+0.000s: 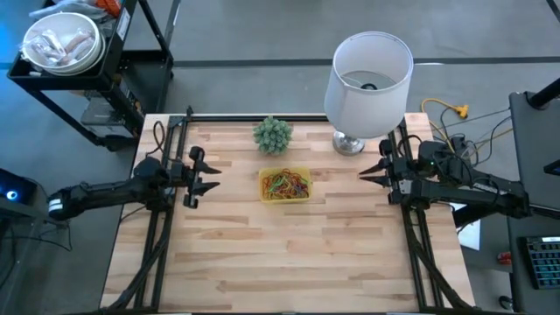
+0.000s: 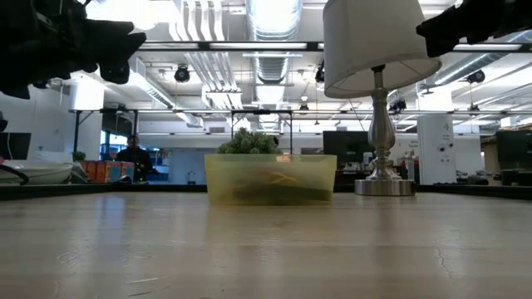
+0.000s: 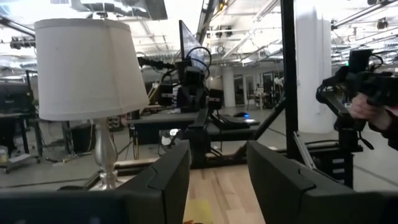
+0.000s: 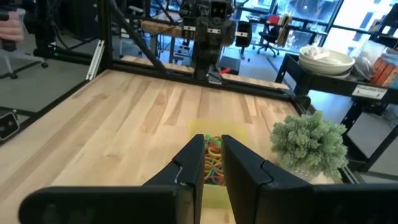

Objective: Pick and place rubber bands into bin
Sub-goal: Return to Home Position

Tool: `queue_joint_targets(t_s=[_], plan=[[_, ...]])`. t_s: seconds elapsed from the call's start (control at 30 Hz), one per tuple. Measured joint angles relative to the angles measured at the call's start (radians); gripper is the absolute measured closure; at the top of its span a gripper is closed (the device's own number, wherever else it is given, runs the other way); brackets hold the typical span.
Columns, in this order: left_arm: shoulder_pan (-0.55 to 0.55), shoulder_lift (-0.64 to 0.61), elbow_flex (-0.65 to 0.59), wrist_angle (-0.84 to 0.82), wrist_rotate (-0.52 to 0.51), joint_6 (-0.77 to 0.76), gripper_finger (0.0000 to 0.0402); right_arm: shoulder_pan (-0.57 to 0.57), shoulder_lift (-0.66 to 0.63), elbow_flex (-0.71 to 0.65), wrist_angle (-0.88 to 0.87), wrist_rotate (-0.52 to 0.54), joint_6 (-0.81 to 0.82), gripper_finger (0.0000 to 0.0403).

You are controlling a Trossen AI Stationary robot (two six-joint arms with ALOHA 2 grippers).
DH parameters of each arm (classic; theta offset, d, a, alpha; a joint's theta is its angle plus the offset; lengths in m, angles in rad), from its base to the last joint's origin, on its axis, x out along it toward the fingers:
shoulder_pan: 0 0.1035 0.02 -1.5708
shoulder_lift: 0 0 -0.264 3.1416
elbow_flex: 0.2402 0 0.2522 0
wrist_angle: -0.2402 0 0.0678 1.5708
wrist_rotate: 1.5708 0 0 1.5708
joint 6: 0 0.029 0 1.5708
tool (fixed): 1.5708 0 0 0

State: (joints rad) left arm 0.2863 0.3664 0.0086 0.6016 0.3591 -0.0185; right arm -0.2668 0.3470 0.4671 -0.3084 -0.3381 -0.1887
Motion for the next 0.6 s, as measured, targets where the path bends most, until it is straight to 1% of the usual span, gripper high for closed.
queue_joint_targets(t_s=[0.23,0.4,0.43,0.5,0.53,0.6], plan=[[0.0,-0.19,0.002,-0.226,0.002,0.0,0.0257,0.0,0.0,0.0,-0.003,0.0,0.002,0.0355],[0.0,-0.339,0.002,-0.334,0.003,0.007,0.0257,0.0,0.0,0.0,-0.002,0.0,0.004,0.0355],[0.0,-0.354,0.005,-0.342,0.0,0.01,0.0257,0.0,0.0,0.0,-0.002,0.0,0.004,0.0355],[0.0,-0.331,0.003,-0.37,-0.002,0.009,0.0257,0.0,0.0,0.0,-0.001,-0.001,0.003,0.0355],[0.0,-0.324,0.003,-0.358,-0.006,0.009,0.0257,-0.001,0.0,-0.001,0.001,-0.001,0.003,0.0355],[0.0,-0.31,0.004,-0.356,-0.039,0.01,0.0257,-0.001,0.0,-0.003,0.004,-0.001,0.003,0.0355]])
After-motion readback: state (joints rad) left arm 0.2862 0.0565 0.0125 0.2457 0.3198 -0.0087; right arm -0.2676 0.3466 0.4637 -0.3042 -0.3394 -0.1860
